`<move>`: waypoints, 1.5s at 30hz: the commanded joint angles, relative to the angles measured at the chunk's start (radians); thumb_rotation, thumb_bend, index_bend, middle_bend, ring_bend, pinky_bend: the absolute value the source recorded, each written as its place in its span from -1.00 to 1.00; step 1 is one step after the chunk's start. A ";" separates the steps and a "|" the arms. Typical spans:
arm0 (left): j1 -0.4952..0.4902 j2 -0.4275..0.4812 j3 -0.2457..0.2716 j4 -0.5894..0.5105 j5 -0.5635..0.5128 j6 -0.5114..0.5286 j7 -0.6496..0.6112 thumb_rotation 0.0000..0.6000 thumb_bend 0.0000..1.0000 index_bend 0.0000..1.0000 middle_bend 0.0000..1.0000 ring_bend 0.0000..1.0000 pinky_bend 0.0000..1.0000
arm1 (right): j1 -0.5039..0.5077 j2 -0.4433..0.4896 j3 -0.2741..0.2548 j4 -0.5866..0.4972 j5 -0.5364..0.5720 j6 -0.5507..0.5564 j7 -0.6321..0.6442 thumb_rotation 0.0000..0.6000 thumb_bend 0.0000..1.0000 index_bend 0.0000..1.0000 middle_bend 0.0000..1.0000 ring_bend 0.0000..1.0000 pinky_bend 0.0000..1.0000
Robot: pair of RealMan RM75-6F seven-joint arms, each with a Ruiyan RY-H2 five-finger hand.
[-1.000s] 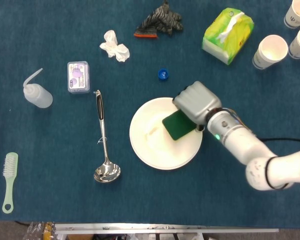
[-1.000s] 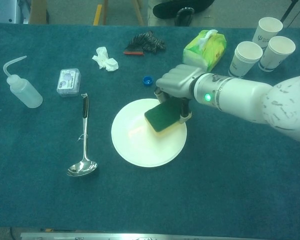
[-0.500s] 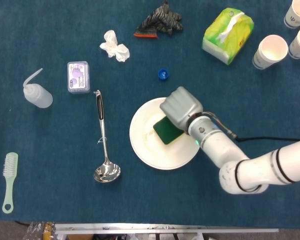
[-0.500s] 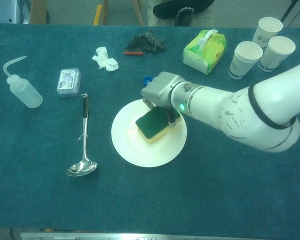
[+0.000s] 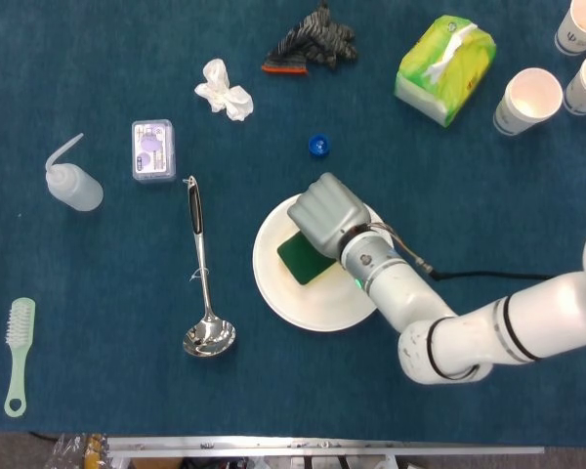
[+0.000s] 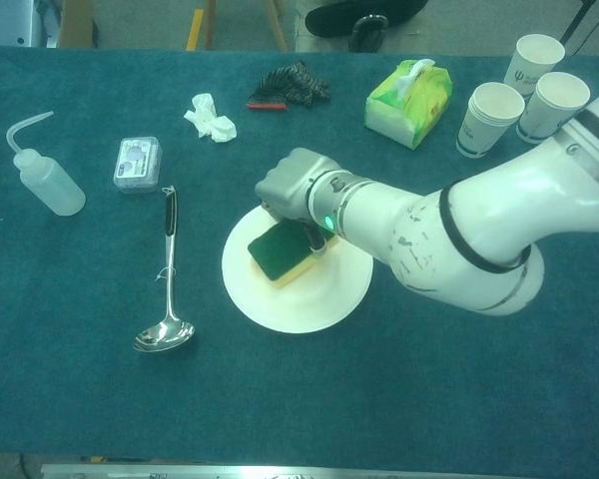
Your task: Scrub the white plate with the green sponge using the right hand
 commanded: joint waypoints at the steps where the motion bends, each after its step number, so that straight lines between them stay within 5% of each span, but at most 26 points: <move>1: 0.002 0.001 0.000 0.000 0.000 0.002 -0.001 1.00 -0.20 -0.66 -0.68 -0.73 -0.75 | 0.007 -0.014 0.001 0.012 -0.003 0.001 -0.004 1.00 -0.84 -0.02 -0.16 -0.33 -0.22; 23: 0.005 -0.010 0.004 0.009 0.005 -0.001 -0.006 1.00 -0.20 -0.66 -0.68 -0.73 -0.75 | 0.014 0.014 -0.056 -0.007 0.040 0.064 -0.085 1.00 -0.83 -0.02 -0.16 -0.33 -0.22; 45: 0.015 -0.011 0.003 0.021 -0.002 0.003 -0.020 1.00 -0.20 -0.66 -0.68 -0.73 -0.75 | 0.040 -0.062 -0.003 0.029 0.044 0.054 -0.119 1.00 -0.83 -0.02 -0.16 -0.33 -0.22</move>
